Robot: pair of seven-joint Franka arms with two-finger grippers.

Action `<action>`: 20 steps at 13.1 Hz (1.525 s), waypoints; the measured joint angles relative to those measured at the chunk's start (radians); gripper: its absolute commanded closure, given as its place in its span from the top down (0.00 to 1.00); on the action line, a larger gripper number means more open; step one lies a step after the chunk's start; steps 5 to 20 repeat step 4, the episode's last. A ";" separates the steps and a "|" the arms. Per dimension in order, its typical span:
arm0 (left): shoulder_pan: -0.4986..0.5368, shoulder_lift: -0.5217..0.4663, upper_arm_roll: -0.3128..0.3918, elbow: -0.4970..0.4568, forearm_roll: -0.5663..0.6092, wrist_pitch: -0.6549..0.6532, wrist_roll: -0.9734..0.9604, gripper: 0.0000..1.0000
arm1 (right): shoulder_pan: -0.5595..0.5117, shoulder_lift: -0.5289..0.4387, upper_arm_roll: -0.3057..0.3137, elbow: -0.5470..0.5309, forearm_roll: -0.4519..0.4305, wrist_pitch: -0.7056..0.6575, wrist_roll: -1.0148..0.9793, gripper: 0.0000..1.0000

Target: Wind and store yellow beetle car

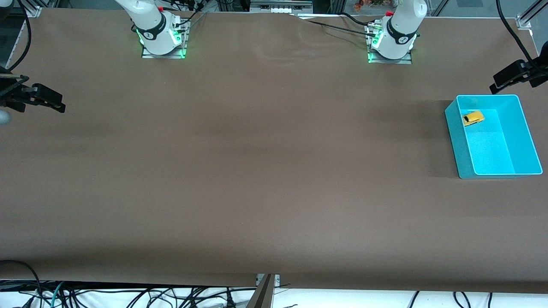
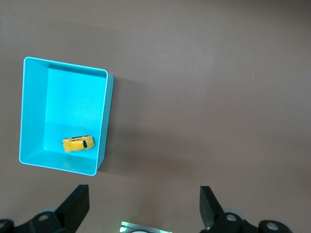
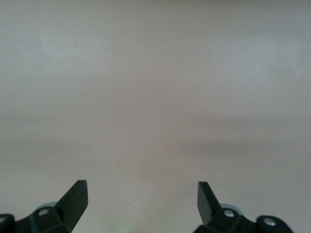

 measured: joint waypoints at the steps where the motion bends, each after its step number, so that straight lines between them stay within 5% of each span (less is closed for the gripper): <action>1: -0.001 0.000 -0.001 0.000 0.000 -0.001 0.004 1.00 | 0.000 0.000 0.000 0.000 0.000 0.000 0.000 1.00; 20: -0.005 0.001 -0.003 -0.002 0.000 -0.012 0.009 1.00 | 0.000 0.000 0.000 0.000 0.000 0.000 0.000 1.00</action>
